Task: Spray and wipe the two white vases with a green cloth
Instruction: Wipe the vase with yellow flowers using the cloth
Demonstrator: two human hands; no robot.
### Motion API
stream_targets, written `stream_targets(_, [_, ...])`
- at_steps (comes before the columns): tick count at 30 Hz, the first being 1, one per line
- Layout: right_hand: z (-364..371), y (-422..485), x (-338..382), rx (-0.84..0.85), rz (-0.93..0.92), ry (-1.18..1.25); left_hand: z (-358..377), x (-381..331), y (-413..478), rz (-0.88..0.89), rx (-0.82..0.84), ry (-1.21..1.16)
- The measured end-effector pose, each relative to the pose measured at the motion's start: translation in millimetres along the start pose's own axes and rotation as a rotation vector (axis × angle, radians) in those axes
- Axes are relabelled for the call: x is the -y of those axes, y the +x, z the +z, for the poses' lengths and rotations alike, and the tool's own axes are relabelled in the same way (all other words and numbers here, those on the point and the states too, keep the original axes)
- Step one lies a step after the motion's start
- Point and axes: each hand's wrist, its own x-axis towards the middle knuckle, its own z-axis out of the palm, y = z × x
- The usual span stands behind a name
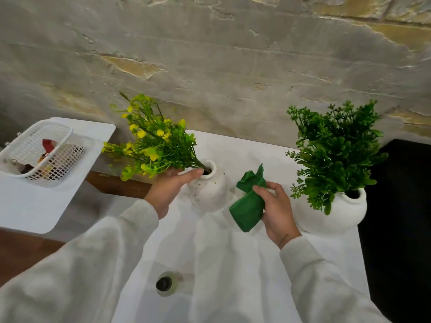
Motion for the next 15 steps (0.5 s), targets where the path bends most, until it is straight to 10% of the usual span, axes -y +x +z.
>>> stream_targets(15, [6.1,13.0,9.8,0.057,-0.108,-0.074,13.1,-29.6,19.8,0.111,0.175,0.036])
